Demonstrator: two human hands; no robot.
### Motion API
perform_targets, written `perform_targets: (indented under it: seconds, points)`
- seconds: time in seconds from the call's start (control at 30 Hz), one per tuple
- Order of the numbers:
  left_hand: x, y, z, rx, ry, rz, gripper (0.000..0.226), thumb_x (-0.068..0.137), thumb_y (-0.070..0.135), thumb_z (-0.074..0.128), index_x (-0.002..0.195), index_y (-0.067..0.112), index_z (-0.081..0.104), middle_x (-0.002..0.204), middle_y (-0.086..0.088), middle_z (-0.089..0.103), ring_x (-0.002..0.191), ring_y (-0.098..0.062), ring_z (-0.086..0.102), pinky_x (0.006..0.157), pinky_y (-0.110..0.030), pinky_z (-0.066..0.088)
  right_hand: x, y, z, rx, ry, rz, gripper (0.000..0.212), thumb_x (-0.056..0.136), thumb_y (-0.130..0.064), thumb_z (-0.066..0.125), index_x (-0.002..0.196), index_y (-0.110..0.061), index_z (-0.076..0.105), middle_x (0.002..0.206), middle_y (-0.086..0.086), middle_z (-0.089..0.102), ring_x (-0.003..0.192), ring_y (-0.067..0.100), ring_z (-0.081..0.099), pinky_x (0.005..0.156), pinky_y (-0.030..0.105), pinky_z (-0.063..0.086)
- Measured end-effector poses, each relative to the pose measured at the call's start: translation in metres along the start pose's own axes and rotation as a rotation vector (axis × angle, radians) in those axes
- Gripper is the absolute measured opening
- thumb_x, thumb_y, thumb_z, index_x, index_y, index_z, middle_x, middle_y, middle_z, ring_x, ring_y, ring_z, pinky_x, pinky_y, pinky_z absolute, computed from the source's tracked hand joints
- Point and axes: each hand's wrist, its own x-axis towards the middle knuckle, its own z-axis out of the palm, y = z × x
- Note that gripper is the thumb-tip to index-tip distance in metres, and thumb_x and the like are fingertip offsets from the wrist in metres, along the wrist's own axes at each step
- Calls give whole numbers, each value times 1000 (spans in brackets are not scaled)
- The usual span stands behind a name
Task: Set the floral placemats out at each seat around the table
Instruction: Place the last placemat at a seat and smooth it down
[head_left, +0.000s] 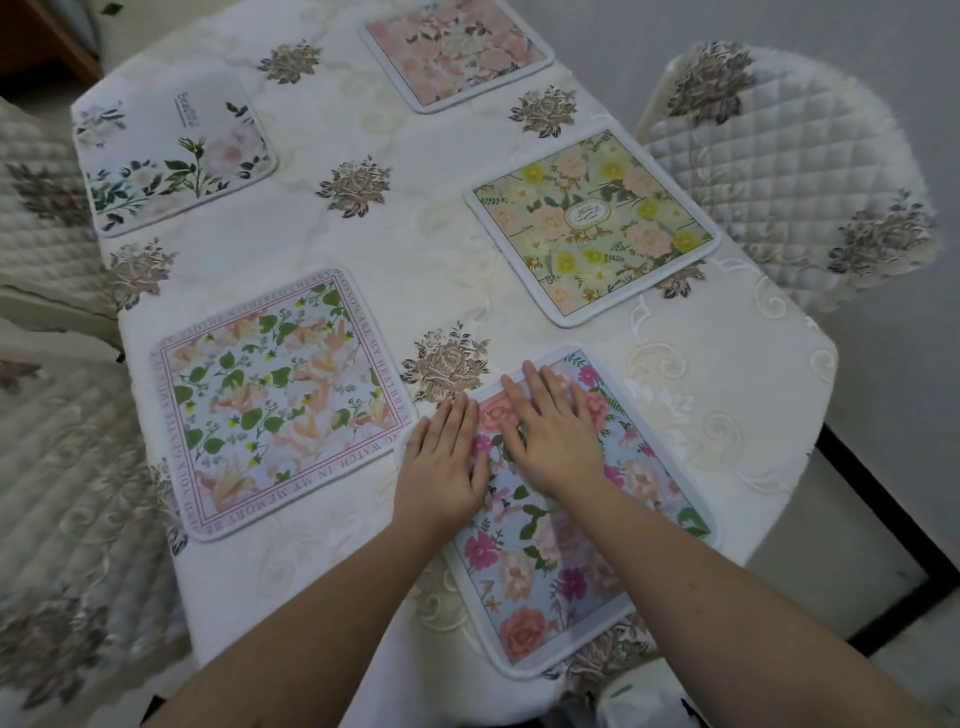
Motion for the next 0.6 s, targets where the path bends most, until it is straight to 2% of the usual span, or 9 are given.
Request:
perform_targets:
  seconds: [0.13,0.23,0.4,0.6]
  points:
    - [0,-3,-2,20,-28,15,67,100,50,23,159,20,14,166,2,10,154,-14,3,125,-37,3,3,18,-5,0,9,61,65,98,-61,10,157,-35,4,166,-4,-2,152,14,-4,123,44,-3]
    - [0,-3,-3,31,-45,11,67,99,52,20,159,23,9,167,3,6,154,-13,-1,125,-35,-1,2,30,-8,38,37,86,64,99,-61,13,157,-34,4,166,-4,-2,152,14,-3,123,43,-1]
    - [-2,-12,-6,26,-66,7,63,101,59,13,157,37,-2,166,12,-3,152,-8,-11,122,-32,-10,-4,51,-9,48,35,122,68,98,-59,12,158,-28,4,166,-3,-4,152,12,-6,123,40,-4]
    - [-6,-31,-15,65,-96,-4,68,98,62,9,157,33,-10,165,12,-12,150,-5,-19,121,-30,-14,-16,67,-13,75,41,197,69,99,-56,10,158,-21,3,166,-4,-2,152,10,-5,123,37,-4]
